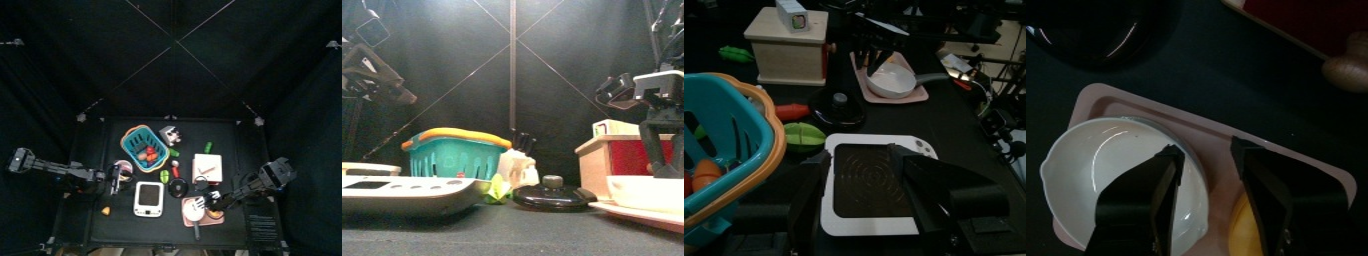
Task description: Grab pan
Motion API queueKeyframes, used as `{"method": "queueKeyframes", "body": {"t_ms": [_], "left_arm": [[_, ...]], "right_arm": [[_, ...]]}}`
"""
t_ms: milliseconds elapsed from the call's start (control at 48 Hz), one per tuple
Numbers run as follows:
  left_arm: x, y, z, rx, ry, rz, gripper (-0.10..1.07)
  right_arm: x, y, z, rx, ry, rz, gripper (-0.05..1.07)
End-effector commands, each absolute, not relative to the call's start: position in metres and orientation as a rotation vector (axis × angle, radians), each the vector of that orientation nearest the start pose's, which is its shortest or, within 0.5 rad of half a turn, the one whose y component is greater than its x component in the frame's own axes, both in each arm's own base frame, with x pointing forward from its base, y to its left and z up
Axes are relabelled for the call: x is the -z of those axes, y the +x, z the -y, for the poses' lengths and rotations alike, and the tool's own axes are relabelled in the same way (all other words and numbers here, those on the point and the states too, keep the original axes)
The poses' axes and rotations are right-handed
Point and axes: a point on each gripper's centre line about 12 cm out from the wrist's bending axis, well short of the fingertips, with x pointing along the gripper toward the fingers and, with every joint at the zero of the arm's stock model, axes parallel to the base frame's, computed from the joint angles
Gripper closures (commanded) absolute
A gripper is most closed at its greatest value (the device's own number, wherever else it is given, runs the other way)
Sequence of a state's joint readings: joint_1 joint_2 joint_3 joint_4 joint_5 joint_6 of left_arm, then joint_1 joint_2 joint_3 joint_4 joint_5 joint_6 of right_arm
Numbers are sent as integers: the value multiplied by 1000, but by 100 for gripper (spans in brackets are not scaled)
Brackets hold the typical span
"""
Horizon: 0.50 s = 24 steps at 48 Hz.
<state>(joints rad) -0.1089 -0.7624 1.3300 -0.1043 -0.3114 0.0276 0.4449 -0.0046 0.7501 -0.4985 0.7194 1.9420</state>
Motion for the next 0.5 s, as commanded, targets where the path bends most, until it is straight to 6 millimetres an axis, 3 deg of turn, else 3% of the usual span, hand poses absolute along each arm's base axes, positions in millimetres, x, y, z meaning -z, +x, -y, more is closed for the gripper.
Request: {"method": "queueKeyframes", "body": {"t_ms": [0,479], "left_arm": [[-199,205,19,69,-54,-243,11],[-197,204,19,68,-52,-249,11]], "right_arm": [[-118,287,-93,851,822,-1006,28],[-119,290,-93,860,820,-1003,58]]}}
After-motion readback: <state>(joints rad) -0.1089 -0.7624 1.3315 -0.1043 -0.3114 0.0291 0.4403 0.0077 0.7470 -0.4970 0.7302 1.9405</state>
